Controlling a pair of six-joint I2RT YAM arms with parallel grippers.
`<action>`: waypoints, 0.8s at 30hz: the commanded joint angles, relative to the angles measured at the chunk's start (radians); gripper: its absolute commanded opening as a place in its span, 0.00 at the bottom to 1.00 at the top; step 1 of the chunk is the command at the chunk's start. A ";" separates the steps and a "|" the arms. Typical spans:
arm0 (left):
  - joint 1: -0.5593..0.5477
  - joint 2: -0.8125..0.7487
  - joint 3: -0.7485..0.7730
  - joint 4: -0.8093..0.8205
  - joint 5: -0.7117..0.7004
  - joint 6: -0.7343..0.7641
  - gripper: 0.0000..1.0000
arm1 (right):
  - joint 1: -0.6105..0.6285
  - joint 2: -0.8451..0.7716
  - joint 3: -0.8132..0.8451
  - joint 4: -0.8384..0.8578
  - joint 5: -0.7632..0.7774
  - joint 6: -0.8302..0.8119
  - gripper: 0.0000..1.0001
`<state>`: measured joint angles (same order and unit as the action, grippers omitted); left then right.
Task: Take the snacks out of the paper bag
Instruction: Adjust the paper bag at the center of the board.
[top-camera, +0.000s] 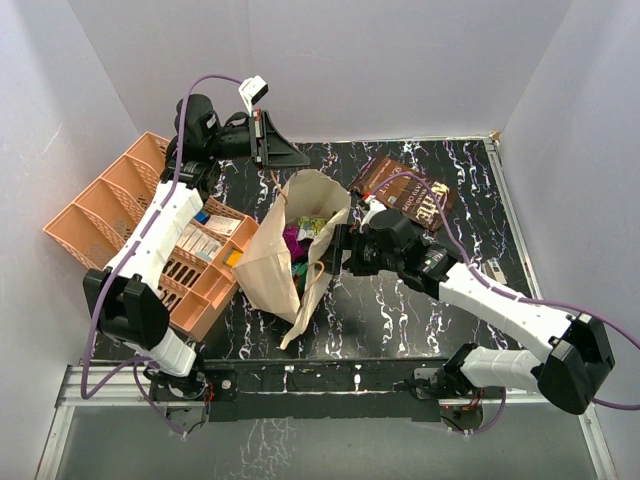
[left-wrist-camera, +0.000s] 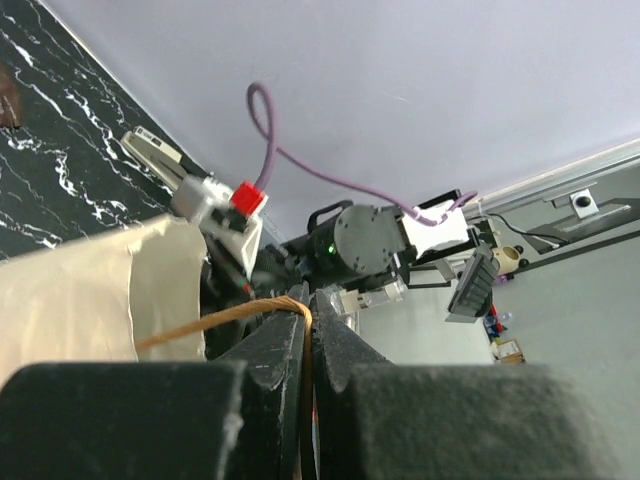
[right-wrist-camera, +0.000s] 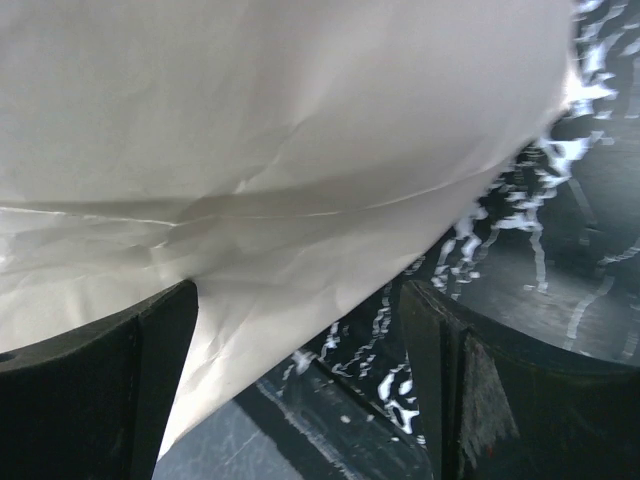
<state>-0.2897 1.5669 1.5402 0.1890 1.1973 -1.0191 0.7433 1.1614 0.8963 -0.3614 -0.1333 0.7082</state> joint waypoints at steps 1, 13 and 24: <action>0.001 -0.206 -0.088 0.084 0.015 0.005 0.00 | -0.015 -0.102 0.078 -0.138 0.274 -0.159 0.94; 0.000 -0.383 -0.204 -0.132 -0.024 0.148 0.00 | -0.015 -0.368 0.182 -0.016 0.147 -0.931 0.87; 0.001 -0.337 -0.178 -0.160 -0.053 0.144 0.00 | 0.030 -0.189 0.399 -0.364 -0.757 -1.654 0.79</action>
<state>-0.2901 1.2404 1.3201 0.0101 1.1477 -0.8841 0.7479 0.9333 1.2446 -0.6010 -0.5743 -0.6369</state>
